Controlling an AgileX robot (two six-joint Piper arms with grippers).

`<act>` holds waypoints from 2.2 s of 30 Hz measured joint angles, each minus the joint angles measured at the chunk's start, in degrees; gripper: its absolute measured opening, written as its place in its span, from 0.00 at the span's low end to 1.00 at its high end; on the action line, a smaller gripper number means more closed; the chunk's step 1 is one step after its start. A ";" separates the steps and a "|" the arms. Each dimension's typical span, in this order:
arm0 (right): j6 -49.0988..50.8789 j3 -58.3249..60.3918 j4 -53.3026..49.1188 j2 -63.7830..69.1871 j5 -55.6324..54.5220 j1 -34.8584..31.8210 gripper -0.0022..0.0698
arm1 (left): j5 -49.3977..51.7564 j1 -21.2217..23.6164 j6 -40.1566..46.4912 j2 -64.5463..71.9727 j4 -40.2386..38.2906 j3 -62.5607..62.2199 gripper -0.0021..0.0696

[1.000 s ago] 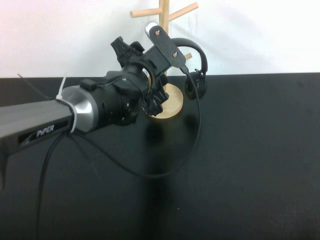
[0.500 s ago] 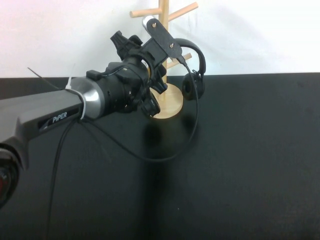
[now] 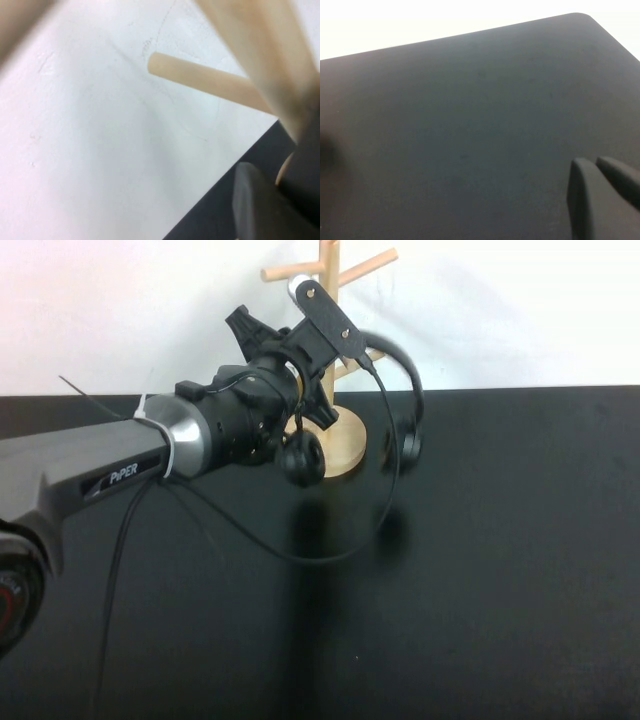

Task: Take out the headphones from the headphone stand
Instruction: Pick up the headphones from the headphone stand, then place the headphones on the table

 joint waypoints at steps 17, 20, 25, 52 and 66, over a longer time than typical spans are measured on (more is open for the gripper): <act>0.00 0.00 0.00 0.00 0.00 0.00 0.02 | 2.53 -0.92 -2.18 -3.88 -5.15 -0.03 0.09; 0.00 0.00 0.00 0.00 0.00 0.00 0.02 | 5.18 -2.01 -0.83 -6.90 -9.17 -0.03 0.09; 0.00 0.00 0.00 0.00 0.00 0.00 0.02 | 11.75 -6.10 11.68 -12.77 -24.40 -0.03 0.09; 0.00 0.00 0.00 0.00 0.00 0.00 0.02 | 27.71 -6.53 56.15 2.19 -81.05 -0.03 0.09; 0.00 0.00 0.00 0.00 0.00 0.00 0.02 | 19.43 -3.25 56.86 4.90 -83.15 -0.24 0.14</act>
